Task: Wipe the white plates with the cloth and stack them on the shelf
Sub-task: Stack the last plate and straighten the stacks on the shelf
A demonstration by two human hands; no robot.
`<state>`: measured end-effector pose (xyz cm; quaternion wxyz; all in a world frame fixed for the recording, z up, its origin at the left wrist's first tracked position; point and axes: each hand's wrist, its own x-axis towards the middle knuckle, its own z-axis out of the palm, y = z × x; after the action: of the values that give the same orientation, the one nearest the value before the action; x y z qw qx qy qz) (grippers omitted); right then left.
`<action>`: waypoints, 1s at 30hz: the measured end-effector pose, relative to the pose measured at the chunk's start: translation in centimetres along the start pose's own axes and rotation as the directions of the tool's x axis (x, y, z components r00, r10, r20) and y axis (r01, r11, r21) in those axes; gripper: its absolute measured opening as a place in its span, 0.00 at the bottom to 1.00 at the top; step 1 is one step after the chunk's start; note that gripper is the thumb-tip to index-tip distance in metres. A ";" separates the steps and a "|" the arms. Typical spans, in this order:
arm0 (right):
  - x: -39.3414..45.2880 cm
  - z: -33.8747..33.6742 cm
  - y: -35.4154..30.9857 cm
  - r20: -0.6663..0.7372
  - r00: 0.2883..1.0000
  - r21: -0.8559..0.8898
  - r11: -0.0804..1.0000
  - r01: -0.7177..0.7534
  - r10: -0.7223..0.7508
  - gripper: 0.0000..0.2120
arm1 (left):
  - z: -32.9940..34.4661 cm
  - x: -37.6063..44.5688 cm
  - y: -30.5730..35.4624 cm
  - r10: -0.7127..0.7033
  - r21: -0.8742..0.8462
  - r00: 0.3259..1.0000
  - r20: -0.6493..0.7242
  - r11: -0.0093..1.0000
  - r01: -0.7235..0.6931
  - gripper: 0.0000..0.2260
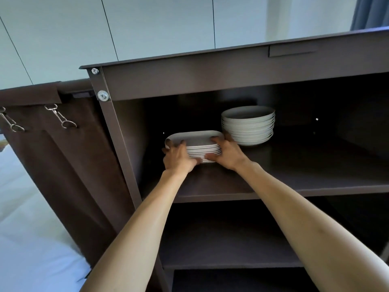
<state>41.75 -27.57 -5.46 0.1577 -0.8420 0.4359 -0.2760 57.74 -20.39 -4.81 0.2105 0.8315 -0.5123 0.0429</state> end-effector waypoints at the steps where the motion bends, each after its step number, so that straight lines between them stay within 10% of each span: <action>1: 0.4 0.3 -0.3 -0.019 1.000 -0.002 1.000 -0.017 0.017 0.37 | 0.2 0.6 -0.2 -0.006 -0.001 1.000 -0.013 1.000 0.006 0.38; 14: 7.5 3.7 -1.1 -0.021 0.994 -0.017 0.994 -0.108 0.108 0.28 | 3.2 7.7 -1.7 -0.019 -0.034 0.998 -0.065 0.999 0.017 0.35; 22: 9.8 5.3 0.2 -0.012 0.993 0.133 0.984 -0.118 0.121 0.39 | 4.4 11.3 -1.7 -0.053 -0.075 0.996 -0.069 0.996 0.048 0.37; 30: 8.7 4.4 1.1 -0.156 0.976 0.261 0.960 -0.105 0.149 0.25 | 4.8 13.5 -2.1 -0.098 -0.058 0.994 -0.056 0.994 0.095 0.40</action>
<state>47.76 -35.18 -6.70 0.2416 -0.7579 0.4630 -0.3909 65.24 -32.76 -5.96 0.2500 0.8475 -0.4663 0.0428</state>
